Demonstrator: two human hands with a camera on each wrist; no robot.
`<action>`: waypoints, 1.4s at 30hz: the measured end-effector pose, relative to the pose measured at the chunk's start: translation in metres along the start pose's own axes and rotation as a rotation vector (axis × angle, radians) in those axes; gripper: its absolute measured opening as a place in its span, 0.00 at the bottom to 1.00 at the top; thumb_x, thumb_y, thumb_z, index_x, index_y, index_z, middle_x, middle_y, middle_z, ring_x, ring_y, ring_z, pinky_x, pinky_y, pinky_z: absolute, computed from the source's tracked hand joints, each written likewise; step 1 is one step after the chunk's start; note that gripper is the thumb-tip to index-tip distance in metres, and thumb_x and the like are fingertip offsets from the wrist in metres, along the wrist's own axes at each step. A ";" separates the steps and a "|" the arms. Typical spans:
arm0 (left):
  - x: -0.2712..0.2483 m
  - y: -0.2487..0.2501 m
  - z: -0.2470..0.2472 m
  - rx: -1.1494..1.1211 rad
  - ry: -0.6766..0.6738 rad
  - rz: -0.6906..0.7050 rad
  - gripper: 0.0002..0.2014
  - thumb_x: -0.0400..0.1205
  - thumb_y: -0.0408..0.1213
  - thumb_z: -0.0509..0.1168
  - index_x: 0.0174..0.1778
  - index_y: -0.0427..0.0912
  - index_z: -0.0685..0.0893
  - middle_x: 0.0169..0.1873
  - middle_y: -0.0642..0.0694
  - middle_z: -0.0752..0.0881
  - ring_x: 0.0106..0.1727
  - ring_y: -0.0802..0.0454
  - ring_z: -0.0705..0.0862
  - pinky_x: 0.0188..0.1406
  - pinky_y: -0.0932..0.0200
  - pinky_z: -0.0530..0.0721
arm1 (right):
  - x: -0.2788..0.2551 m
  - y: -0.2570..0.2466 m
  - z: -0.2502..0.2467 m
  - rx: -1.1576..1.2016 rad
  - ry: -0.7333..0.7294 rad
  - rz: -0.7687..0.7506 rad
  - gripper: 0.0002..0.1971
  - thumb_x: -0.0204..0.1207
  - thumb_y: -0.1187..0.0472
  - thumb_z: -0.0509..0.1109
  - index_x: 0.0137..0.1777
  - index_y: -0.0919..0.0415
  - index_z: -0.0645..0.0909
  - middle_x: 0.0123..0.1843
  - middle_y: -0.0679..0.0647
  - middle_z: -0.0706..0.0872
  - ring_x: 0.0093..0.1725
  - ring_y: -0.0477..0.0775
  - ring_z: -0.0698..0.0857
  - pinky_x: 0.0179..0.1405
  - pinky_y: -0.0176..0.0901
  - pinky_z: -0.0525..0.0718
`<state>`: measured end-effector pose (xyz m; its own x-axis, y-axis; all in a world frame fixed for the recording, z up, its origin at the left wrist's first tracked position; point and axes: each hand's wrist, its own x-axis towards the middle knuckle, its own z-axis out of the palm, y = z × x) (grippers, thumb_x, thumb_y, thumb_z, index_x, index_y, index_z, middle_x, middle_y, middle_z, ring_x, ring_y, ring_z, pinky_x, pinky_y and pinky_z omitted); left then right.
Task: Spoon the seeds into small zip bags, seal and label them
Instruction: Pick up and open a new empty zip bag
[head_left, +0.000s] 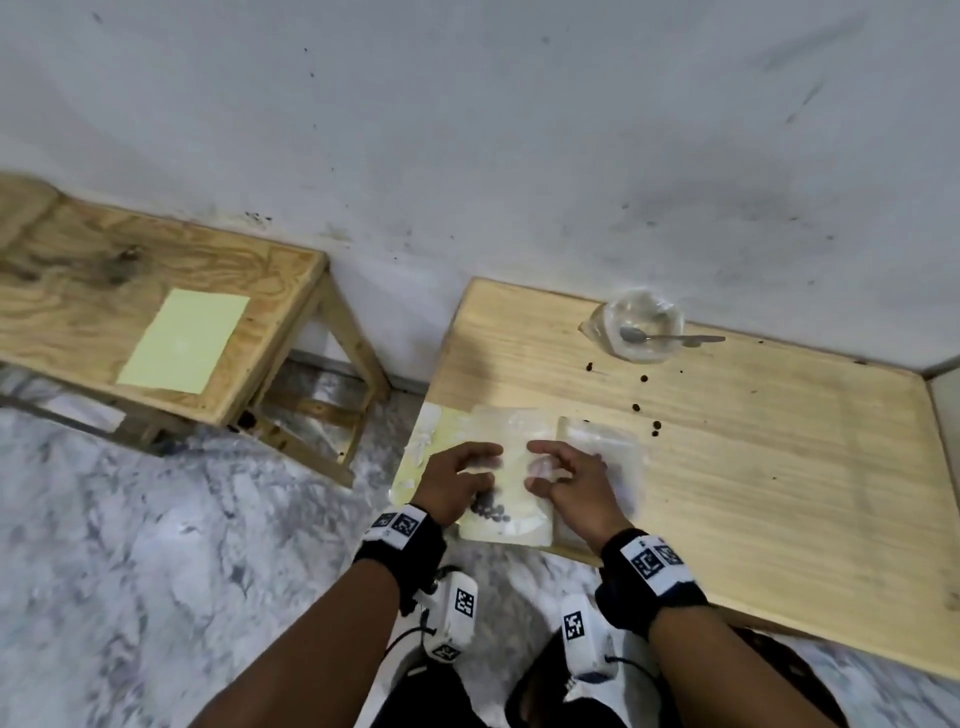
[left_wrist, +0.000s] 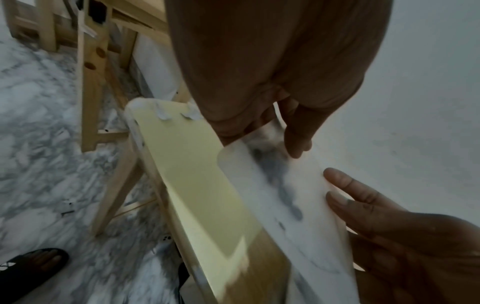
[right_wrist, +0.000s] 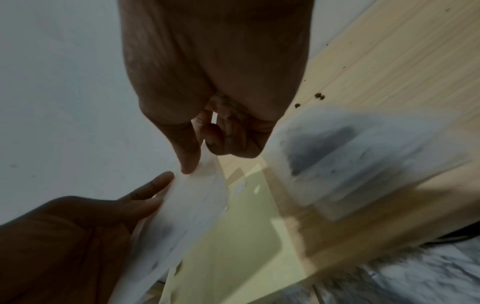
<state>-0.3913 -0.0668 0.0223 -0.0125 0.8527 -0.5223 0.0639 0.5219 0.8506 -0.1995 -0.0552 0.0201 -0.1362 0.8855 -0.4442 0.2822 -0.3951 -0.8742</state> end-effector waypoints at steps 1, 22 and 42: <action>0.004 -0.002 -0.011 -0.002 0.009 -0.007 0.18 0.78 0.18 0.66 0.53 0.45 0.89 0.55 0.38 0.89 0.36 0.43 0.86 0.35 0.55 0.79 | 0.004 -0.003 0.012 -0.008 -0.005 0.009 0.22 0.70 0.66 0.81 0.58 0.39 0.88 0.56 0.52 0.89 0.56 0.51 0.88 0.61 0.47 0.87; 0.112 0.023 -0.134 -0.083 0.093 -0.070 0.20 0.75 0.12 0.60 0.50 0.41 0.86 0.39 0.35 0.86 0.20 0.48 0.78 0.17 0.62 0.76 | 0.099 -0.018 0.106 -0.559 0.319 0.216 0.16 0.78 0.49 0.71 0.66 0.44 0.86 0.69 0.47 0.85 0.69 0.57 0.83 0.66 0.48 0.81; 0.119 0.026 -0.144 -0.015 0.129 -0.044 0.11 0.79 0.25 0.69 0.49 0.45 0.89 0.43 0.40 0.88 0.22 0.52 0.79 0.21 0.61 0.78 | 0.112 -0.027 0.100 -0.530 0.291 0.177 0.08 0.83 0.52 0.67 0.52 0.54 0.84 0.48 0.53 0.89 0.50 0.61 0.86 0.42 0.46 0.78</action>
<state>-0.5351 0.0520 -0.0090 -0.1433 0.8242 -0.5478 0.0450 0.5584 0.8283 -0.3174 0.0302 -0.0259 0.1990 0.8774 -0.4365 0.7195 -0.4332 -0.5428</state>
